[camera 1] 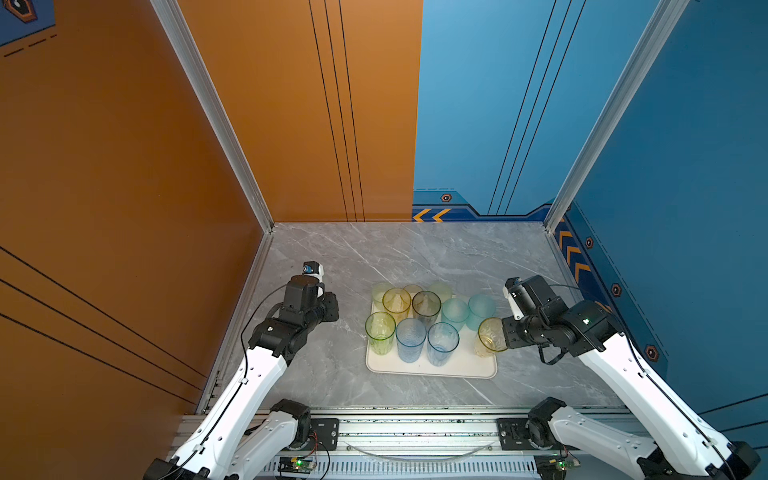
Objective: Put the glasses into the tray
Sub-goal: 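Carry the tall yellow cup with the right gripper to the tray's near corner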
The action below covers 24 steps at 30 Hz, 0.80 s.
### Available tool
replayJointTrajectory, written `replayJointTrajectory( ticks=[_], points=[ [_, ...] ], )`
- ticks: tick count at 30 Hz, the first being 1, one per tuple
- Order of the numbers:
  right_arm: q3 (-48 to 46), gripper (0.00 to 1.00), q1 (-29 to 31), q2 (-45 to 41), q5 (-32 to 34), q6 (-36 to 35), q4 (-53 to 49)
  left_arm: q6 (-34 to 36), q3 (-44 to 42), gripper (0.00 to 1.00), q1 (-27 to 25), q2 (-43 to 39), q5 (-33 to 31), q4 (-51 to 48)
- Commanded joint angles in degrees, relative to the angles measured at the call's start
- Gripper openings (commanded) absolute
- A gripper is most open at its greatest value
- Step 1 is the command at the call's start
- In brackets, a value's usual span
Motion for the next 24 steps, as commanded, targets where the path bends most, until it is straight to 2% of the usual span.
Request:
replayJointTrajectory(
  ticks=[1,24],
  points=[
    [0.62,0.0,0.39,-0.83,-0.54,1.41,2.35,0.33,1.76,0.28,0.43,0.31,-0.71,-1.18],
    [1.59,0.0,0.44,-1.19,0.2,1.32,-2.17,0.18,2.11,0.28,0.4,-0.2,0.14,-0.88]
  ],
)
